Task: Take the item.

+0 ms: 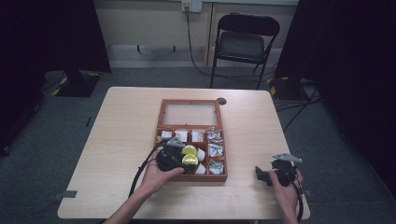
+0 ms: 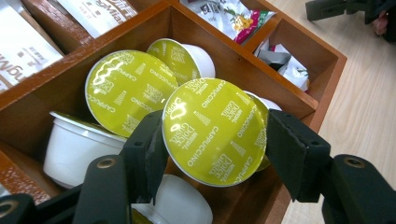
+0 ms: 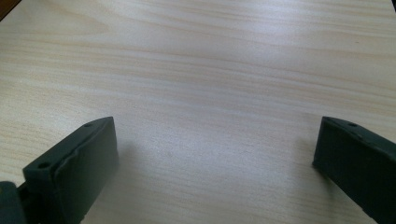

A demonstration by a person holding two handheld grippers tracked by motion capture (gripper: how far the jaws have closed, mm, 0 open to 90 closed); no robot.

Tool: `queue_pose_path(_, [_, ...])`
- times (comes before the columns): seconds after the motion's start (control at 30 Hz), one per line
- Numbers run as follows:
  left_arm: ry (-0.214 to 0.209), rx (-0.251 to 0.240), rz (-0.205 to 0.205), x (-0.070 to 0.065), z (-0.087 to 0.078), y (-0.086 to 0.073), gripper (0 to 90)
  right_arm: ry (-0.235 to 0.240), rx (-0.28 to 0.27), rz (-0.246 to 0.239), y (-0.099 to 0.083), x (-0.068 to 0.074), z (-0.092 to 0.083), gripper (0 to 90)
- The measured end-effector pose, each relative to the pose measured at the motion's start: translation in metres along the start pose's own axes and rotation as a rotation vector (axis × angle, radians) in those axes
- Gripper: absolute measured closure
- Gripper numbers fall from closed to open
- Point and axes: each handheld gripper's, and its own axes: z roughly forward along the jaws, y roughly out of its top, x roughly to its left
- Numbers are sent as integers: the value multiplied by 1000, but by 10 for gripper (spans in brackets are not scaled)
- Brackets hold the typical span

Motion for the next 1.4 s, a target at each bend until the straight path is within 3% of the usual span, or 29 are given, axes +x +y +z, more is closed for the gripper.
queue_pose_path(0.33, [2, -20, -3, 1, -5, 1, 401, 0, 0, 0, 0, 0, 0, 0])
queue_pose_path(0.8, [-7, -57, 34, -5, -16, 9, 402, 0, 0, 0, 0, 0, 0, 0])
queue_pose_path(1.07, [-19, -98, 14, -4, -24, 10, 402, 0, 0, 0, 0, 0, 0, 0])
queue_pose_path(1.4, [-19, -116, 28, -5, -33, 13, 402, 0, 0, 0, 0, 0, 0, 0])
